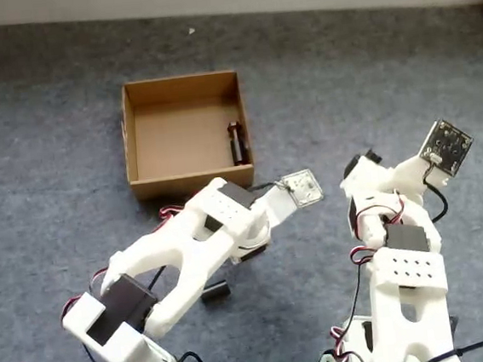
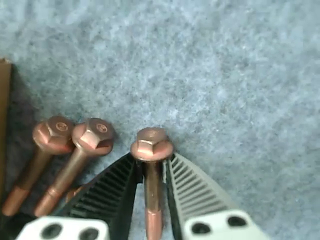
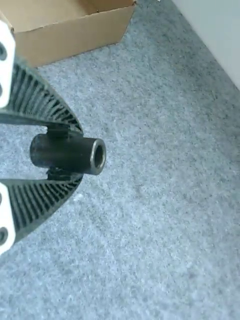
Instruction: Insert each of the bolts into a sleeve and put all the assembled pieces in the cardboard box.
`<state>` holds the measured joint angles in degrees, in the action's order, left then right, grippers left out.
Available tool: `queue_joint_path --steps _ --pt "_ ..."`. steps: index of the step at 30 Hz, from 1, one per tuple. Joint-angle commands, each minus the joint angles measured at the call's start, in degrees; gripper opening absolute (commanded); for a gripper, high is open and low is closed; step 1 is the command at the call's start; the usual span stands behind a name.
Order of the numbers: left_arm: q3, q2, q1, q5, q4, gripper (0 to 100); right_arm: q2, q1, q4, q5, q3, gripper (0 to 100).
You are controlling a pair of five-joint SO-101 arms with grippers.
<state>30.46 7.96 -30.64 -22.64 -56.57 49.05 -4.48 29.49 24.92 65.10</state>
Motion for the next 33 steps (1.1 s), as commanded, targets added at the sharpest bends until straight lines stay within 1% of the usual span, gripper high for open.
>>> queue_joint_path --steps 1,5,9,10,12,14,15,19,26,30,33 --pt "-1.19 -3.03 0.22 0.70 0.70 0 2.24 -0.66 -1.89 0.26 -0.84 0.5" --pt "4.26 -13.41 0.31 4.75 0.97 0 2.24 -0.57 -1.80 0.18 -0.84 0.5" --pt "10.68 -26.42 0.31 5.54 2.02 0 2.33 0.31 -1.54 0.09 -0.92 0.5" --pt "12.70 -29.67 0.66 5.54 3.08 0 2.42 0.92 -1.54 -0.44 -0.92 0.5" --pt "16.48 -35.82 1.71 5.80 5.63 0 3.74 3.03 -1.54 -4.22 -0.57 0.5" --pt "19.91 -41.80 3.47 8.62 7.91 0 8.04 5.67 -1.45 -7.56 -0.31 0.5" --pt "21.14 -44.44 4.62 10.02 8.79 0 10.86 6.64 -1.19 -8.09 0.75 0.5" --pt "24.48 -54.02 8.04 13.19 9.58 0 23.52 9.89 0.04 -8.26 6.55 0.5" --pt "28.35 -69.23 10.86 19.16 9.58 0 40.57 17.36 0.13 -8.88 15.34 0.5" --pt "30.11 -78.46 11.30 22.33 9.58 0 47.34 22.55 0.13 -15.03 19.82 0.5" --pt "31.16 -84.79 11.12 25.05 9.58 0 51.91 26.59 0.04 -17.85 23.16 0.5"
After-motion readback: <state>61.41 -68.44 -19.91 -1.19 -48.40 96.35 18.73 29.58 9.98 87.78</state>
